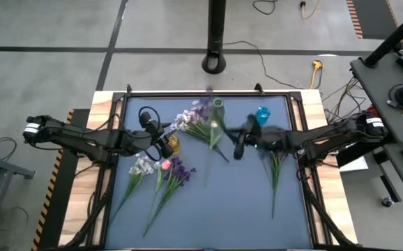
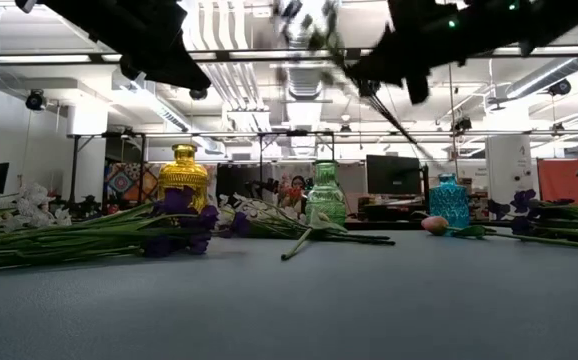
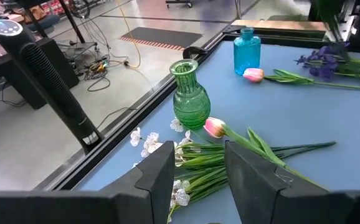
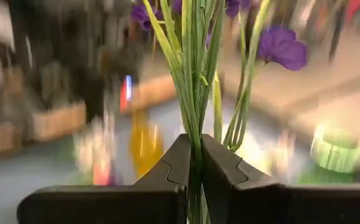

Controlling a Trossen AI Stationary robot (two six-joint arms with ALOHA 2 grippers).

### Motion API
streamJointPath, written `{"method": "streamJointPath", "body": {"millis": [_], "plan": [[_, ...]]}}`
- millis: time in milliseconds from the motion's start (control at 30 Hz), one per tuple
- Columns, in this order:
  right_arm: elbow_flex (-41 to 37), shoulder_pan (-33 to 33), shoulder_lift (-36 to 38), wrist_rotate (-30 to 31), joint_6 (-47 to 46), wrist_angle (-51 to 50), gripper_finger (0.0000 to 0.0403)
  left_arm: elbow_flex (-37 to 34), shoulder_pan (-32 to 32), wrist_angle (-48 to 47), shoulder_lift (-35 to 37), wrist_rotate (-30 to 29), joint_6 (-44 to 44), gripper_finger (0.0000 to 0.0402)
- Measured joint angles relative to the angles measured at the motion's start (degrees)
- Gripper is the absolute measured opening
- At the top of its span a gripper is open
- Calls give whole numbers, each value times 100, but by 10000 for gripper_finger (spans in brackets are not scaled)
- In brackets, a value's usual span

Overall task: Sort flowers into vase by color
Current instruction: Put the middle purple flowers into the green vase

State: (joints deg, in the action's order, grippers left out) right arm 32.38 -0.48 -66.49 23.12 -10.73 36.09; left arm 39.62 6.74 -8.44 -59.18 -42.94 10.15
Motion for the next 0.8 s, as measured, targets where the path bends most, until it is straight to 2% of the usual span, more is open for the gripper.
{"method": "streamJointPath", "body": {"millis": [67, 167, 300, 400, 533, 800], "plan": [[-196, -262, -168, 8, 324, 1523, 19, 0, 1, 29, 0, 0, 0, 125], [-306, -738, -574, -1, 583, 3278, 19, 0, 1, 88, 0, 0, 1, 125], [-161, -1419, -1249, -388, 309, 4807, 18, 0, 0, 94, 0, 0, -6, 125], [227, -1802, -1807, -675, 330, 5296, 18, 0, 0, 104, 0, 0, -24, 125], [765, -2167, -2349, -713, 621, 5323, 18, 0, 2, 123, 0, 0, -31, 125], [1152, -2512, -2757, -831, 1269, 5333, 18, 0, 0, 115, 0, 0, -42, 125]]}}
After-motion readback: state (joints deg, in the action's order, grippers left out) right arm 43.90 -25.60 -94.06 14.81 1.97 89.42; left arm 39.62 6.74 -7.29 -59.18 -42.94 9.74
